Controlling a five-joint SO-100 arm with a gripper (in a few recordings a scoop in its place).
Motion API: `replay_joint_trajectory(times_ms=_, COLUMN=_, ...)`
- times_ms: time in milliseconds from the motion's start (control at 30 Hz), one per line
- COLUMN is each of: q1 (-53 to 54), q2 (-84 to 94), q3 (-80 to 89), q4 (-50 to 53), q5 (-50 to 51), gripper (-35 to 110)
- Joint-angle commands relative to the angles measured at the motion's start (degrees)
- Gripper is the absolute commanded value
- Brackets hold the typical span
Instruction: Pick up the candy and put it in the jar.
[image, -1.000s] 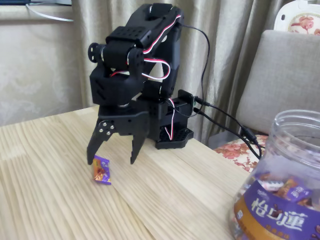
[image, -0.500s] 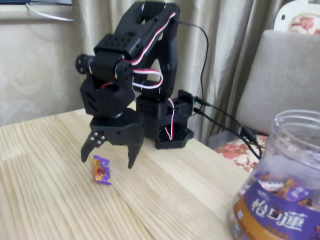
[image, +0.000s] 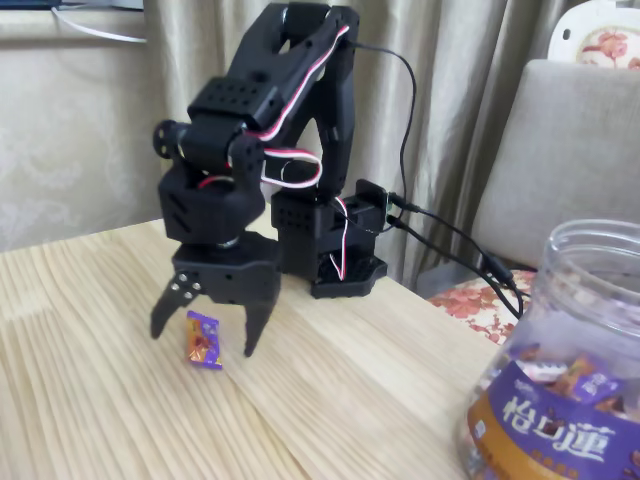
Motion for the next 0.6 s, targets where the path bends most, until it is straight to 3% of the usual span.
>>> replay_joint_trajectory(times_ms=0, q1=-0.4, q2=3.8, q3=2.1, q4=-1.3, q5=0.2, gripper=83)
replay_joint_trajectory(times_ms=367, q1=1.1, q2=8.4, q3=8.5, q4=-5.4, q5=-0.6, gripper=82)
replay_joint_trajectory(times_ms=567, q1=4.0, q2=17.7, q3=13.7, q4=-7.0, q5=-3.5, gripper=65)
